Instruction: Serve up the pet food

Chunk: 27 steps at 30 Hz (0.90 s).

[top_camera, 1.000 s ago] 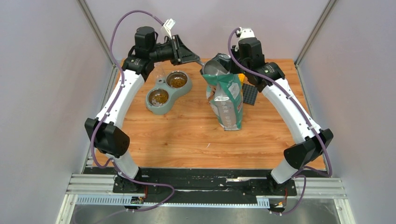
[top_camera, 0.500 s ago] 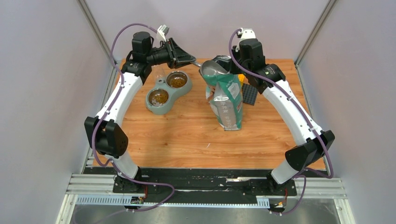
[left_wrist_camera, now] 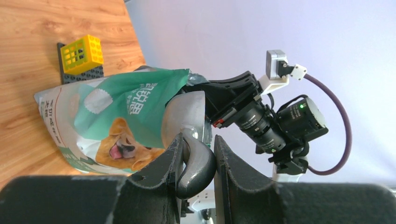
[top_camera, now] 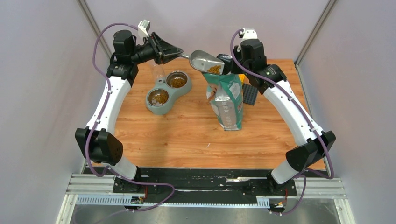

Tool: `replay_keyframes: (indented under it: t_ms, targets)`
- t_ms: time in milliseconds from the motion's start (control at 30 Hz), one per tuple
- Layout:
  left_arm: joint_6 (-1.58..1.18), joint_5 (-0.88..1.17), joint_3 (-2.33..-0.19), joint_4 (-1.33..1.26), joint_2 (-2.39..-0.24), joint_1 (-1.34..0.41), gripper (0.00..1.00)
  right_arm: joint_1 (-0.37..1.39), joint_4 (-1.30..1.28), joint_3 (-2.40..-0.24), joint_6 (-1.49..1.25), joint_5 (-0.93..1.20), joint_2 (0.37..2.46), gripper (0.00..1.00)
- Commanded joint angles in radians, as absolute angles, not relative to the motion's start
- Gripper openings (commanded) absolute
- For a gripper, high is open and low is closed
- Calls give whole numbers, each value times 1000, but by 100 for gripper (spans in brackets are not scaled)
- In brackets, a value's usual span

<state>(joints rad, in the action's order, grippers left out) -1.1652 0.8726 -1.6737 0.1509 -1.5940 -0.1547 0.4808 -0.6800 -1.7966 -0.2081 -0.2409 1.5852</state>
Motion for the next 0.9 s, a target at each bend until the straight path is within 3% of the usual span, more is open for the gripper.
replay_keyframes:
  t_ms: [0, 367, 867]
  targets:
    - [-1195, 864, -1679, 95, -1538, -146, 0, 467, -581, -1807, -209, -280, 1520, 0]
    - [-1269, 842, -1652, 71, -1535, -142, 0, 464, -576, -1804, -206, -282, 1513, 0]
    - [-1593, 844, -1472, -274, -1481, -76, 0, 462, -566, -1803, -202, -285, 1510, 0]
